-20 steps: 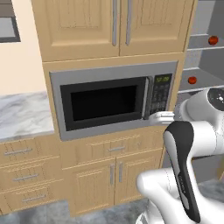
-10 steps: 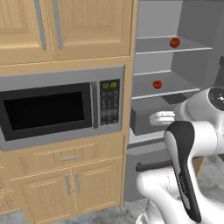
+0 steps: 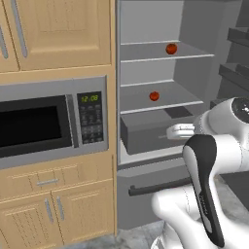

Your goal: Place one tomato and one steak in each tupperware on the nearby counter, to pack two identical lunches.

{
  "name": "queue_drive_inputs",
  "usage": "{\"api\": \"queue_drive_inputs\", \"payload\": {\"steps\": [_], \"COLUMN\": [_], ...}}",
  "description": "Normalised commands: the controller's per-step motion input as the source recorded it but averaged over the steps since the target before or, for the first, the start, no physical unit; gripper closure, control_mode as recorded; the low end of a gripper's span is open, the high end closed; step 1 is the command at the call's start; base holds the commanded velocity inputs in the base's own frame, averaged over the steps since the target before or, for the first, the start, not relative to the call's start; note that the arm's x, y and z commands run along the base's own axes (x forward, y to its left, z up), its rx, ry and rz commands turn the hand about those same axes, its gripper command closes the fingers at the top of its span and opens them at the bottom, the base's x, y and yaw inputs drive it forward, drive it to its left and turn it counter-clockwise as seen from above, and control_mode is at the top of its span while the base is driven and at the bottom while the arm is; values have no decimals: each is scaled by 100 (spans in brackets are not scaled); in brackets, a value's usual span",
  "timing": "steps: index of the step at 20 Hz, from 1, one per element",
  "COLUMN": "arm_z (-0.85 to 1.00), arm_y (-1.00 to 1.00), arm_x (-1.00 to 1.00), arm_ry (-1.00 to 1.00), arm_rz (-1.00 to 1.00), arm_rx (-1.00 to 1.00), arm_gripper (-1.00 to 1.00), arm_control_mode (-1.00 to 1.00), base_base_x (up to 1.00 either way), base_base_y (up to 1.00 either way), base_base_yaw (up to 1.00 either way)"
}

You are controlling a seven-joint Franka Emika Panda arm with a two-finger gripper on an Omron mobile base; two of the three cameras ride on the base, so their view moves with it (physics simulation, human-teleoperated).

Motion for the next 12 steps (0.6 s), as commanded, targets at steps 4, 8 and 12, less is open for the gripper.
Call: {"api": "queue_drive_inputs", "payload": {"steps": [4, 8, 12], "arm_z": [0, 0, 0], "arm_y": [0, 0, 0], "arm_x": [0, 0, 0], "arm_ry": [0, 0, 0], "arm_rz": [0, 0, 0], "arm_rx": [0, 0, 0], "arm_gripper": [-100, -100, -100], "arm_control_mode": [100, 100, 100], "base_base_x": [0, 0, 5], "base_base_y": [-48, -49, -35], "base_base_yaw": [0, 0, 0]}}
